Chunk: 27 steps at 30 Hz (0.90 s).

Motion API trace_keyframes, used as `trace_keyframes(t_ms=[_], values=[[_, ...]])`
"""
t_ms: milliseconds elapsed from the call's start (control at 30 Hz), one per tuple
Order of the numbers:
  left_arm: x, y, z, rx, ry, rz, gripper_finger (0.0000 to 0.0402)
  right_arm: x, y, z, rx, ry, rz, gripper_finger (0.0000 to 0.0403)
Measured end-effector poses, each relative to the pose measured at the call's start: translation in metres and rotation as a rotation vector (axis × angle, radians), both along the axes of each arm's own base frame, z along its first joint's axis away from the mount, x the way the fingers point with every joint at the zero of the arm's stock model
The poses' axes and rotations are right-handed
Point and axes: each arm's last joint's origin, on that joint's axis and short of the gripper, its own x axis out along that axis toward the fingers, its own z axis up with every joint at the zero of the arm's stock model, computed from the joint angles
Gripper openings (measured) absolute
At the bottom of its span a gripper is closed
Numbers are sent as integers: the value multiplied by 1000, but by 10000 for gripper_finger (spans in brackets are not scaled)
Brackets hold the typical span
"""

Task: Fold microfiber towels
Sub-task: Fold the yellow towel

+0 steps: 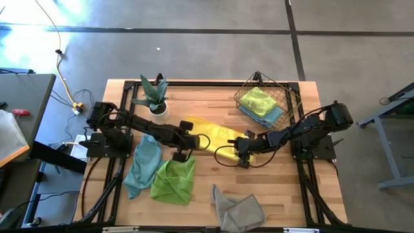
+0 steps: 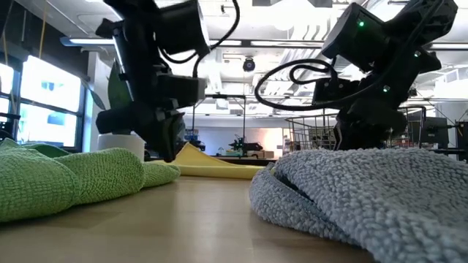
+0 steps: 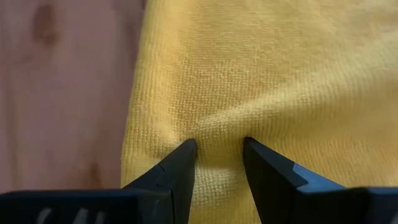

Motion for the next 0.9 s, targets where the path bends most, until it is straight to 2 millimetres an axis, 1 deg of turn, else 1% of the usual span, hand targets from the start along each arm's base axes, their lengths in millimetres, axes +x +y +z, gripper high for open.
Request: trace_keyframes(t_ms=[167, 333, 433, 600, 733, 800, 900], values=[[-1, 9, -6, -136, 7, 47, 45, -1, 9, 2, 7, 34, 41, 129], [1, 9, -12, -295, 2, 76, 38, -5, 15, 3, -48, 91, 47, 129], [2, 2, -12, -389, -9, 87, 34, -6, 16, 5, -122, 114, 44, 129], [9, -18, -9, -504, -72, 37, 31, -5, 14, 13, -271, 177, 61, 129], [13, -25, -2, -469, -84, 14, 31, 5, 16, 32, -315, 205, 66, 129], [13, -26, 2, -417, -66, 19, 31, 8, 16, 41, -337, 220, 61, 129], [13, -23, 10, -313, -17, 22, 32, 16, 20, 52, -339, 176, 56, 129]])
